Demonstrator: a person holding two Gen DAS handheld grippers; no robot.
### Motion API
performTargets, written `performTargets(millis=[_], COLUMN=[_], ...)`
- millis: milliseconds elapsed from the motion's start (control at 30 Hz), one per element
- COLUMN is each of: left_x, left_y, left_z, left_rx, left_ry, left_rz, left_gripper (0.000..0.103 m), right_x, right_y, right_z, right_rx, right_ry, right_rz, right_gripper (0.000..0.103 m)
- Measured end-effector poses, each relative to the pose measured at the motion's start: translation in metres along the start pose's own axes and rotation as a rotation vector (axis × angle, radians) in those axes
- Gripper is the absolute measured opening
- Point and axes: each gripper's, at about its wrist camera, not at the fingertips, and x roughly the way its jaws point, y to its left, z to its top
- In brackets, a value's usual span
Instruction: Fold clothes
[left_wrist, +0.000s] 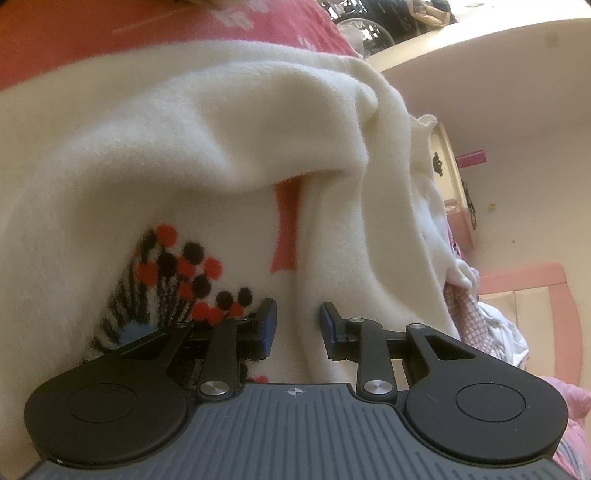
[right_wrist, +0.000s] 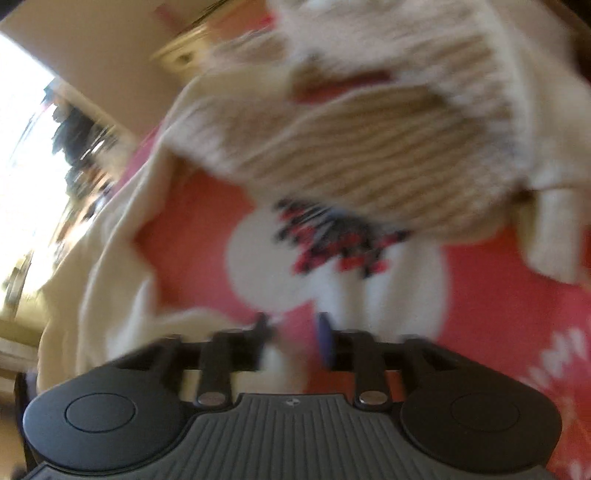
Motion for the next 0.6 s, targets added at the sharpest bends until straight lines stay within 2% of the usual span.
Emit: performTargets(millis=[200,233,333,400,500,600], left_x=[0.000,0.000,0.000,0.000,-0.001,-0.001], left_y=[-0.002,-0.002,0.000,0.001,0.005,0.010], left_z=[0.000,0.000,0.001,0.001,0.003,0.004], left_rx=[-0.003,-0.004,-0.013,-0.028,-0.059,-0.088], left_ry=[-0.004,-0.004,-0.007,-0.010,-0.016,-0.016], left_rz=[0.000,-0.001,-0.007,-0.017,-0.037,-0.057], left_gripper=[0.027,0.027,0.028,0.028,0.028,0.028], right_x=[-0.048,-0.053,-0.056,-0.050,-0.036,-0.013], right_y=[0.007,0.022,0.094,0.144,0.189,0.194], right_z=[-0.008,-0.017,-0.066,-0.117,-0.206,-0.271], right_rx=[-0.046,-0.130,-0.536,-0.855,-1.265,-1.548], right_ry=[-0.058,-0.030,0.133,0.244,0.339,0.372], right_rz=[-0.018,0.016,0.182,0.258,0.274,0.215], right_gripper=[0.044,0.044,0.044,0.043,0.041,0.041])
